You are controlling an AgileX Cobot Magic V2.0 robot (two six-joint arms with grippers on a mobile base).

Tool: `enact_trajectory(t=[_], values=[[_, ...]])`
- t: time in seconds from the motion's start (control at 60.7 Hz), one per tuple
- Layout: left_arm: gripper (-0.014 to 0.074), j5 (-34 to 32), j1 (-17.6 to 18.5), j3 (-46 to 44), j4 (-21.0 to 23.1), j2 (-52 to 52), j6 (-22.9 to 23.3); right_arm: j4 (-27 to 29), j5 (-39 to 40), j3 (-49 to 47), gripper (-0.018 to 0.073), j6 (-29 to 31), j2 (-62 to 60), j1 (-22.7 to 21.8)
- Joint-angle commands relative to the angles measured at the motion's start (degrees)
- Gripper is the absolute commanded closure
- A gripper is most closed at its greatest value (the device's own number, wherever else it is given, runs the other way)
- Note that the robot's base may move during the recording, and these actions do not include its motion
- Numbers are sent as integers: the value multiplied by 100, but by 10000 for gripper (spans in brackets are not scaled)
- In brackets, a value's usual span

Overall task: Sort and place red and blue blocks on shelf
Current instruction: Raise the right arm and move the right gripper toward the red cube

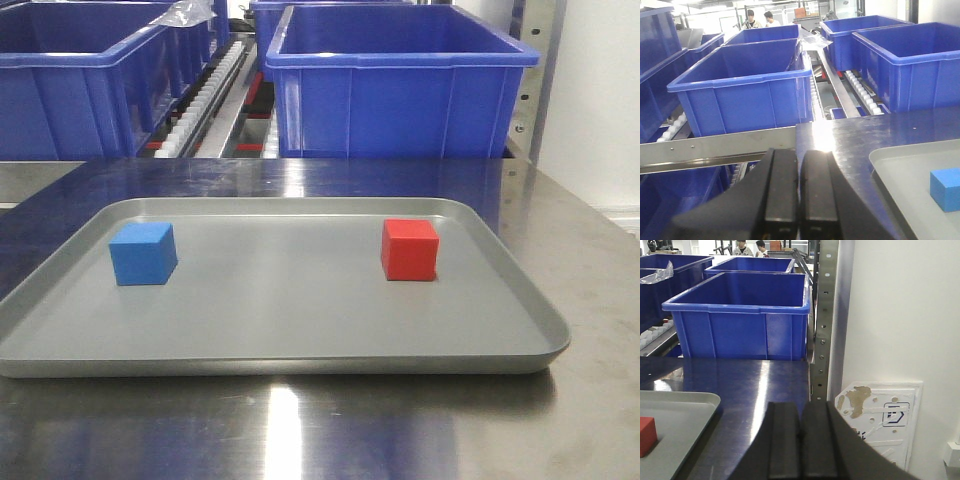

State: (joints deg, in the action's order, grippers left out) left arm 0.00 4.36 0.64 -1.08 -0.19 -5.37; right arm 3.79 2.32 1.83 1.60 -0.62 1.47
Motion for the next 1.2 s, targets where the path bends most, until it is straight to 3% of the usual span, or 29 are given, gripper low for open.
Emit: enact_trajectory(t=[0.0,0.148,0.346,0.543,0.84,1.037,1.12,1.185], values=[[472,-514,9,124,7,-92,25,21,337,-237,506,39,-114,-25],[472,-514,9,124,7,-92,25,21,-232,-561,506,39,-114,-25],[472,-514,9,124,7,-92,25,16,-1690,-1334,506,39,218,-25],[472,-514,9,124,7,-92,25,16,-1768,-2052,506,19,1138,-25],[472,-514,9,124,7,-92,25,16,-2609,-2711,506,-1055,2752,34],[472,-514,9,124,7,-92,25,-23,-2841,-2887,484,-1131,3602,701],[472,-514,9,124,7,-92,25,-27,-2965,-3012,403,-1287,3944,1114],[472,-514,9,124,7,-92,25,-70,-3128,-3135,277,-1490,4280,1422]])
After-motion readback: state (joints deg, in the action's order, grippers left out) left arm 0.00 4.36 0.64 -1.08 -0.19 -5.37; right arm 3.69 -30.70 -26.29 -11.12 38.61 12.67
